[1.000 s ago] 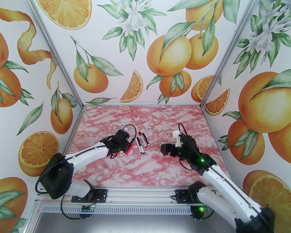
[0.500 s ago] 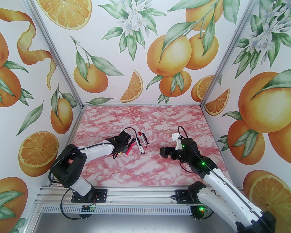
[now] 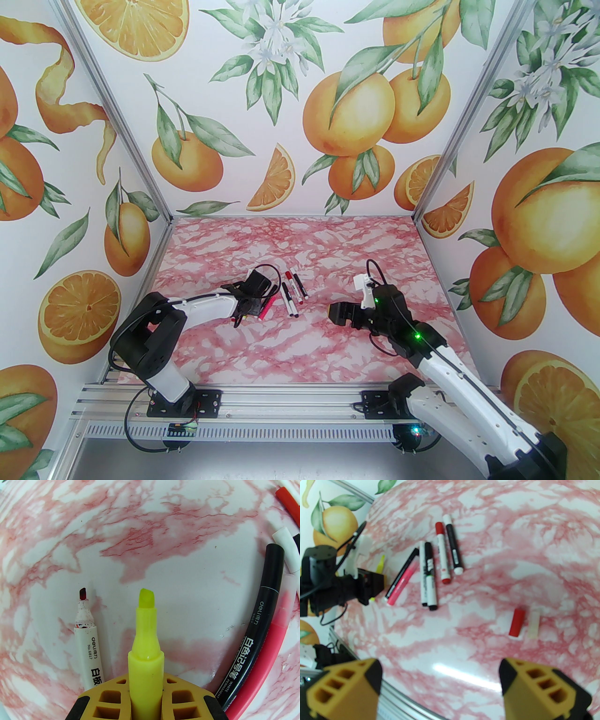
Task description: Open the pen caps
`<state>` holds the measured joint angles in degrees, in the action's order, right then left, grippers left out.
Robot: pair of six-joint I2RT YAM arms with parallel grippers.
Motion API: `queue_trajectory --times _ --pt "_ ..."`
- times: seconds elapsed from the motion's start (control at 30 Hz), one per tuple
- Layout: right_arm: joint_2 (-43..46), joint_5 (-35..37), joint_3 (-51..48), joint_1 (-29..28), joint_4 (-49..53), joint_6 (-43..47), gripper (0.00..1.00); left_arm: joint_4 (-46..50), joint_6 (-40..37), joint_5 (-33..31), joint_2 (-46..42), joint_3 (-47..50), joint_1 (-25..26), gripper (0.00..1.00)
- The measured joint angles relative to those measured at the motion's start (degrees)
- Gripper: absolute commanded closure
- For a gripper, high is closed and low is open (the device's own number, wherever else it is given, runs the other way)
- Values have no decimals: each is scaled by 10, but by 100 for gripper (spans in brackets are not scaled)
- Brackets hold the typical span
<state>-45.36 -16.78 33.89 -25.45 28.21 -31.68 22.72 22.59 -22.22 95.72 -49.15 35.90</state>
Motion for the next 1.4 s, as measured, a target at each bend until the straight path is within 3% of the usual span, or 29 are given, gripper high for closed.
queue_trajectory --times 0.13,0.5,0.77,1.03,1.4 --pt "0 0 -3 0 0 0 12 0 0 -3 0 0 0 71" --pt "0 0 -5 0 -1 -4 13 20 0 -2 -31 0 2 69" --pt "1 -5 -14 0 -4 -4 12 28 -18 80 -89 -12 5 67" --pt "1 -13 -14 0 -11 -6 12 27 -61 177 -35 -68 -5 66" --pt "10 -17 -14 0 -10 -6 11 27 -97 214 53 -106 -27 67"
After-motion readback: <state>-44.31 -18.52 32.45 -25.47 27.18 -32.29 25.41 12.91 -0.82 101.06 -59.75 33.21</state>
